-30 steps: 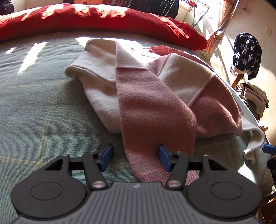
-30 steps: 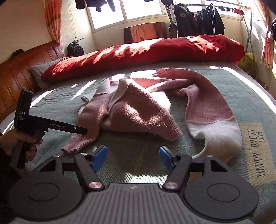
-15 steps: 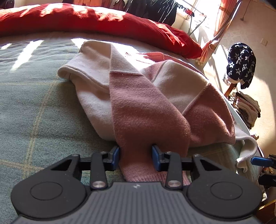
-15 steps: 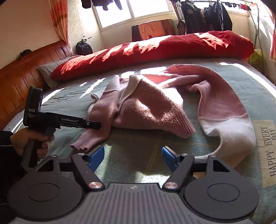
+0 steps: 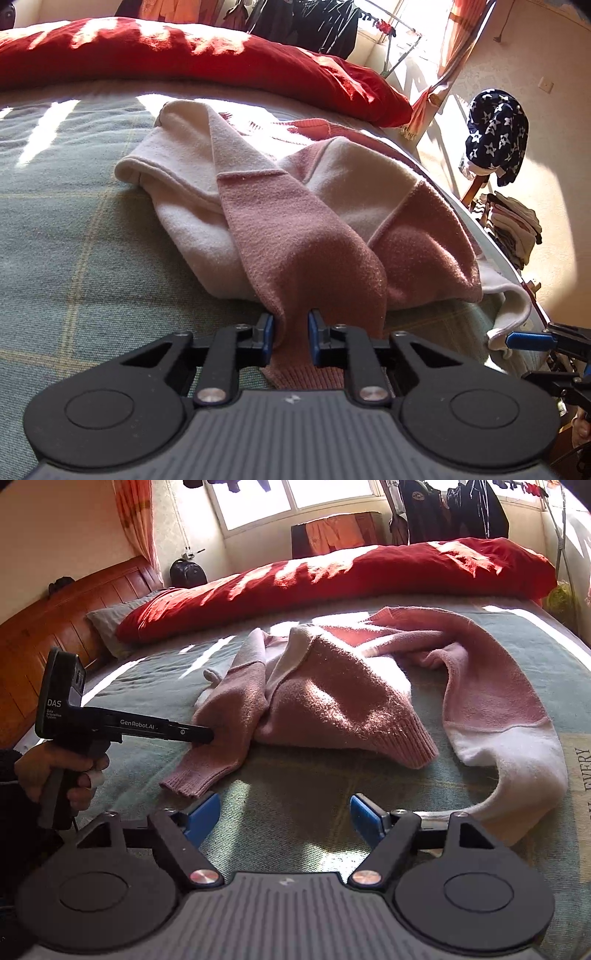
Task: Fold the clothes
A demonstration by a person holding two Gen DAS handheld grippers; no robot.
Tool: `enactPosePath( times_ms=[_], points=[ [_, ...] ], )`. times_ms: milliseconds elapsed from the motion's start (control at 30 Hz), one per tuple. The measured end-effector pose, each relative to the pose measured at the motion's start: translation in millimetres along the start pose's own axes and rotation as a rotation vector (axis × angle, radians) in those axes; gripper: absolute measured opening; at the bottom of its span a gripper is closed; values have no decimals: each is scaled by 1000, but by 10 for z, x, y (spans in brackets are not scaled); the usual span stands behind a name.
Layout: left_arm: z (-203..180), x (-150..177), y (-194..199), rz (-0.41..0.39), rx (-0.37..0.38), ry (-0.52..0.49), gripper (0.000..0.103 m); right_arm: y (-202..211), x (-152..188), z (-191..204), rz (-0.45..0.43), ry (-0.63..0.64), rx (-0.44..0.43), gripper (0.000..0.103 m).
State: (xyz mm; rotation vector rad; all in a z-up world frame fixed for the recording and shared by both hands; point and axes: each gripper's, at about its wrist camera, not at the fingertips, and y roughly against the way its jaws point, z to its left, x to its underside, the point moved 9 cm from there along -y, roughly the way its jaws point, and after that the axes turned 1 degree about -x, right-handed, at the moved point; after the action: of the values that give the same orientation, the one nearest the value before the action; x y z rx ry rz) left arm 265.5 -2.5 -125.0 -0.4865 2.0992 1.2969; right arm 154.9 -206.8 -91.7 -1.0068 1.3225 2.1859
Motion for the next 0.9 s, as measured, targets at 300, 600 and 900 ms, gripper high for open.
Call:
enactPosePath(
  times_ms=[300,600,900],
  points=[
    [94,-44,-1,6,-29,-6,11,-82,21,-24,19,-13,2,81],
    [347,-231,127,-2,-109,-22,3,-125,-25,-95,8,-29,17,81],
    [839,-635,466,-32,-266,-54,2,-173,-58,-129,14,-36,24,81]
  ],
)
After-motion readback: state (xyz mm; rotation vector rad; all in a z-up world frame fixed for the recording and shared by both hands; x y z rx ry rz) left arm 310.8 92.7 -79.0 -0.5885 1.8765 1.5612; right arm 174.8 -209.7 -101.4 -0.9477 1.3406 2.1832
